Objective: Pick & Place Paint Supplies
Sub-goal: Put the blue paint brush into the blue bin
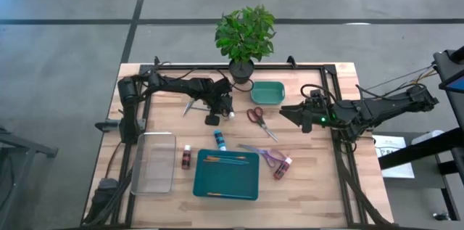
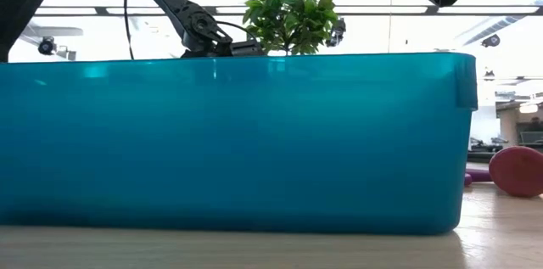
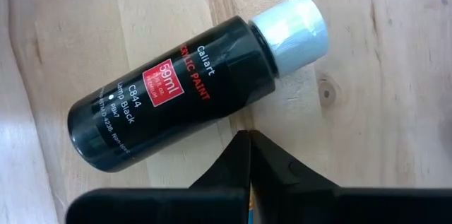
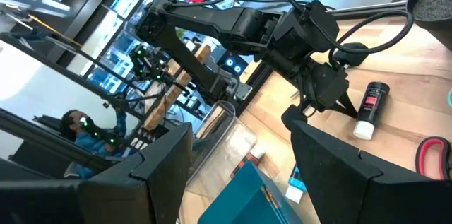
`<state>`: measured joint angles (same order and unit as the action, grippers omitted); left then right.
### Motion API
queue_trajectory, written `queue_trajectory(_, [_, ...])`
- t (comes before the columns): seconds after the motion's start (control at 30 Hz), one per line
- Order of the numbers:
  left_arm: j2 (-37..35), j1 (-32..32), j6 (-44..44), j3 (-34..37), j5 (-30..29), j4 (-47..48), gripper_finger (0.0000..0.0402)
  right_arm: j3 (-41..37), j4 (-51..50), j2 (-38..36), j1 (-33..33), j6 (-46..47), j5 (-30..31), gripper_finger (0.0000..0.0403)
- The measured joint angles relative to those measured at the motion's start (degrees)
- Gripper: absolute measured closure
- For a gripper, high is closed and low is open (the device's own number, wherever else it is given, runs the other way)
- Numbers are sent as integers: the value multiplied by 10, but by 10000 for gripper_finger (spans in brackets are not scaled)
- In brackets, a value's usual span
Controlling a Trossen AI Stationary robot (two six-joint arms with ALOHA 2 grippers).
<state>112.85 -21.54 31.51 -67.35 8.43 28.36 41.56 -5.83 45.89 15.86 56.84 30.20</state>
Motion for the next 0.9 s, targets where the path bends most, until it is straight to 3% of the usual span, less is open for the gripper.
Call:
queue_trajectory(0.4, [-44,3,-7,-23,21,36,400,0,1,0,0,-7,0,165])
queue_trajectory(0.9, [-110,39,-97,-98,83,39,401,0,1,0,0,-29,-5,165])
